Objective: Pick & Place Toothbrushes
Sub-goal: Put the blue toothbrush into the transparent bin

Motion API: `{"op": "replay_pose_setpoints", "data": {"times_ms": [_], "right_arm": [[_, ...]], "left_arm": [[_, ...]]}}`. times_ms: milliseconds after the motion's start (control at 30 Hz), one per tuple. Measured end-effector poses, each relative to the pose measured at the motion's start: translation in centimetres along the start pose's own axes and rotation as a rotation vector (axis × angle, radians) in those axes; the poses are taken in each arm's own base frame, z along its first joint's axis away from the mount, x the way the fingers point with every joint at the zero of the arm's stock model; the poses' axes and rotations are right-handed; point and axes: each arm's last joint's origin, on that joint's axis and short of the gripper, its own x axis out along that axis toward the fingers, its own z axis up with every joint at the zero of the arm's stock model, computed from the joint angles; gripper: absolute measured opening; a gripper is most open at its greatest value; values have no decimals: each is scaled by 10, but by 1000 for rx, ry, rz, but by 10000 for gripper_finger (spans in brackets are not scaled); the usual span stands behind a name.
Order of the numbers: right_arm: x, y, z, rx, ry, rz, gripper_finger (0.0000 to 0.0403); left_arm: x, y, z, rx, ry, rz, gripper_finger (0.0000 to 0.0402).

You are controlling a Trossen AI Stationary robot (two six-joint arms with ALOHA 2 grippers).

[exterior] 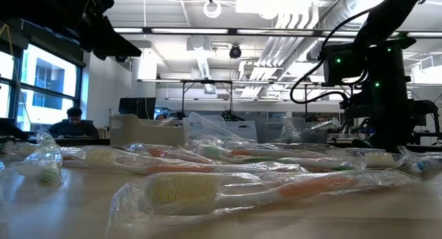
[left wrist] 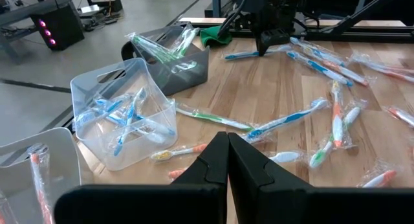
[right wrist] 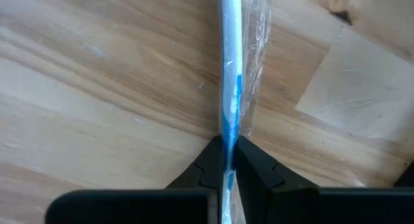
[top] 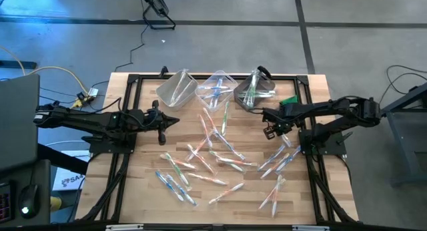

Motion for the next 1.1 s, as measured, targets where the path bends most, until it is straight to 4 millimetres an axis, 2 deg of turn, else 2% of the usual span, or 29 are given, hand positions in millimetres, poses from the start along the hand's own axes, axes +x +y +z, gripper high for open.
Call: {"op": "replay_pose_setpoints", "data": {"times_ms": [667,833,1100], "right_arm": [[-1,0,1,-23,-6,-3,14],[-13,6,5,-78,-27,39,14],[-53,21,19,-241,-167,187,13]], "left_arm": [[0,0,0,0,0,0,0],[0,0,0,1,2,0,0],[0,0,0,2,3,0,0]]}}
